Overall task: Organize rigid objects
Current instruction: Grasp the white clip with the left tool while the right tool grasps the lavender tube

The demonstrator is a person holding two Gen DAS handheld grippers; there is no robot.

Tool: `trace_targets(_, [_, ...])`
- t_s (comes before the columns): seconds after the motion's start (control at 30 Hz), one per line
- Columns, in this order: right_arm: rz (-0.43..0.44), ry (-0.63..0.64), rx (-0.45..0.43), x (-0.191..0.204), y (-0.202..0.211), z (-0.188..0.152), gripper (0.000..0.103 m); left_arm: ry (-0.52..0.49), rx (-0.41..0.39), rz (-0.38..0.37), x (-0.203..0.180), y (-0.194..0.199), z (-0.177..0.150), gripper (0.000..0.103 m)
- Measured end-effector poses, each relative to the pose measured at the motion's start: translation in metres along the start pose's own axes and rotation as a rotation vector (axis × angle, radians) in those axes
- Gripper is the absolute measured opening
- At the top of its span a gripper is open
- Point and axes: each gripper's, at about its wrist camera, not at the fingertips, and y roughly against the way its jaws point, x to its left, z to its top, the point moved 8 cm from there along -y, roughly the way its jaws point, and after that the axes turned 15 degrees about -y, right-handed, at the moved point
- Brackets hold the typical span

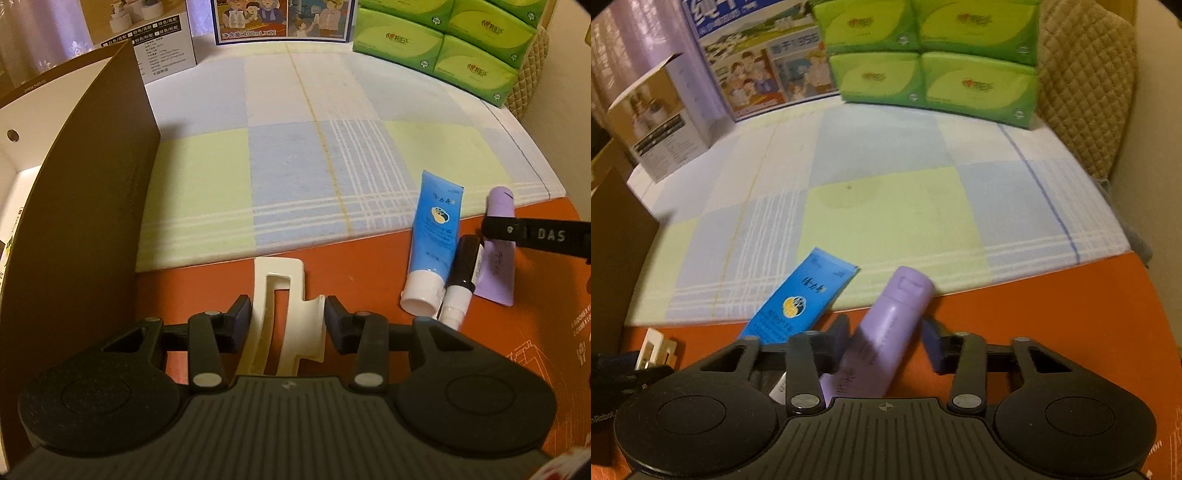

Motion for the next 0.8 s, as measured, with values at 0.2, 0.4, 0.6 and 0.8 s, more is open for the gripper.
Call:
trace_targets(0.2, [-0.005, 0.175, 0.016, 0.005, 0.005, -0.012, 0.03, -0.003, -0.001, -0.014, -0.002, 0.002, -0.002, 0.039])
trace_targets(0.4, [0.028, 0.241, 0.06, -0.006, 0.022, -0.039, 0.03, 0.01, -0.001, -0.017, -0.005, 0.006, -0.01, 0.035])
trace_targets(0.6, [0.086, 0.288, 0.112, -0.013, 0.043, -0.071, 0.03, 0.03, 0.014, -0.028, -0.01, 0.018, -0.028, 0.035])
trace_targets(0.8, [0.108, 0.282, 0.161, -0.014, 0.053, -0.096, 0.03, 0.046, 0.042, -0.055, -0.02, 0.027, -0.049, 0.035])
